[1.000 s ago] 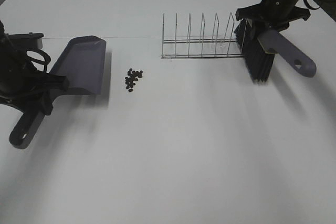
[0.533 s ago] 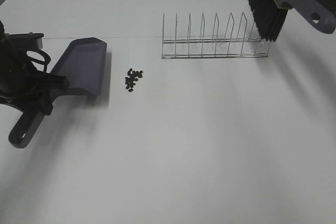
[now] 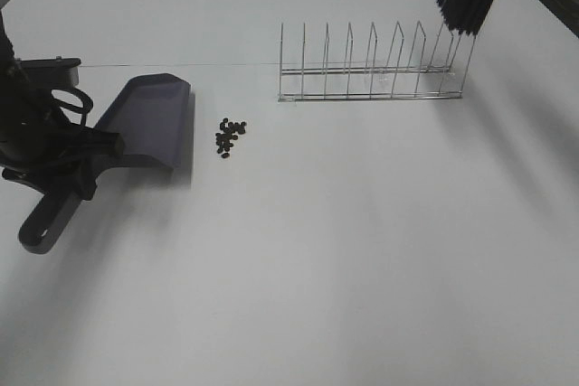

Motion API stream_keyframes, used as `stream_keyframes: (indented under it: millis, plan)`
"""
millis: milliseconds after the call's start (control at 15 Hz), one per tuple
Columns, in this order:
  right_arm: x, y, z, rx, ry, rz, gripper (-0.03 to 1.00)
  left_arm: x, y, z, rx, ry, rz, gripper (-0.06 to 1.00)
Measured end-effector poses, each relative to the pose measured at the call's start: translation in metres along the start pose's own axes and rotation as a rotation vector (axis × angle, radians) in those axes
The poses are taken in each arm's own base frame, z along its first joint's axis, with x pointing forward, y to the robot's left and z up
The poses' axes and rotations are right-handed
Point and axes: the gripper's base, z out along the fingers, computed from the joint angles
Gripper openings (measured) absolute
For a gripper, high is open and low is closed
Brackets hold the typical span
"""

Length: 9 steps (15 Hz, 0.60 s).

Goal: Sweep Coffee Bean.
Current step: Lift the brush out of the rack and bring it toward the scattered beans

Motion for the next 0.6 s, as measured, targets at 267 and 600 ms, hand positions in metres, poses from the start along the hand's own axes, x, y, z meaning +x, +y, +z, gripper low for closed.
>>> stream_keyframes:
  millis: [267, 600]
  plan:
    - [0.041, 0.062, 0.023, -0.023, 0.166, -0.150, 0.28, 0.006, -0.013, 0.007, -0.003, 0.043, 0.014, 0.32]
    - [0.078, 0.093, 0.069, -0.023, 0.189, -0.152, 0.28, 0.012, -0.014, 0.040, -0.027, 0.136, 0.020, 0.32]
